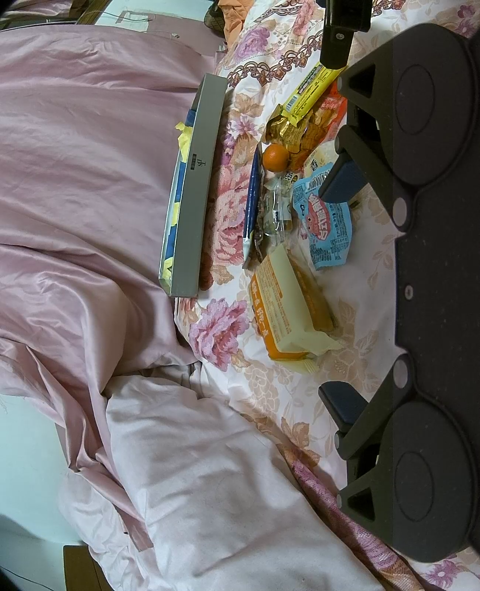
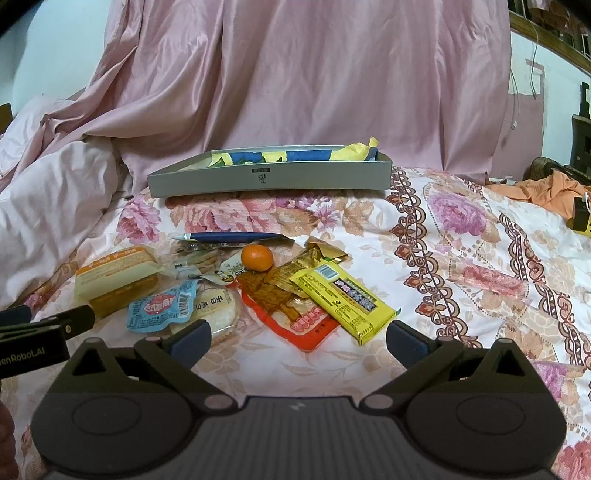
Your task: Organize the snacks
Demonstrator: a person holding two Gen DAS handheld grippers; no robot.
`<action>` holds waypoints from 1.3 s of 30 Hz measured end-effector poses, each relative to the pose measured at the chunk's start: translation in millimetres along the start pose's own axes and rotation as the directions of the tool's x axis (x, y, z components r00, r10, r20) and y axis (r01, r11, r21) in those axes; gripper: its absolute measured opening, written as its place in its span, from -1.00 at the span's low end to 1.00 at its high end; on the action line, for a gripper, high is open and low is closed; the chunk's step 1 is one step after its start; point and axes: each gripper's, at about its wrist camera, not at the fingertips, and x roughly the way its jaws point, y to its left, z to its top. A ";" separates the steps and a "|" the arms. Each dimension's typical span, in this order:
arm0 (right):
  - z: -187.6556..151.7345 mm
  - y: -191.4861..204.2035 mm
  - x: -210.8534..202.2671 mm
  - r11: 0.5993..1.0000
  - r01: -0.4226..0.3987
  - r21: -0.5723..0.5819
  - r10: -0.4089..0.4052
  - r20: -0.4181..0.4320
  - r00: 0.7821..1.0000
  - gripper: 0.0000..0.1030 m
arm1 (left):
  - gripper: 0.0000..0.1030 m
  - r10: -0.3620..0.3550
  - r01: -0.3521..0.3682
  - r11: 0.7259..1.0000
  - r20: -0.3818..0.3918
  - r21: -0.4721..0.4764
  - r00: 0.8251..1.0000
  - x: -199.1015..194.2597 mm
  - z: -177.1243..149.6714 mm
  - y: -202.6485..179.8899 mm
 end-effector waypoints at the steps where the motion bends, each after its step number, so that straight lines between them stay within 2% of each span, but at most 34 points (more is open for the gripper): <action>1: 0.0 0.0 0.0 1.000 0.000 0.000 0.000 0.000 1.000 0.99 | 0.99 0.000 0.000 1.000 0.000 0.000 1.000 0.0 0.0 0.0; 22: -1.5 -0.8 3.7 1.000 -0.013 0.006 0.013 -0.005 1.000 0.99 | 0.99 0.003 -0.003 1.000 0.011 0.019 1.000 4.3 0.3 1.6; 27: -0.5 -4.0 5.2 0.994 -0.098 -0.038 0.100 0.056 0.993 0.99 | 0.99 0.017 -0.020 0.998 0.046 0.053 0.999 9.0 5.9 6.2; 31: 0.9 -0.3 13.5 0.981 -0.162 -0.105 0.166 0.030 0.986 0.99 | 0.99 0.022 -0.028 0.996 0.062 0.090 0.998 19.4 16.0 14.6; 35: 3.0 10.1 24.2 0.950 -0.249 -0.188 0.252 -0.010 0.968 0.99 | 0.99 -0.007 0.003 0.994 0.035 0.109 0.999 37.2 23.1 27.3; 39: 7.0 24.4 33.2 0.889 -0.339 -0.309 0.341 -0.048 0.939 0.99 | 0.99 -0.037 0.031 0.985 0.031 0.171 0.999 55.5 26.1 34.7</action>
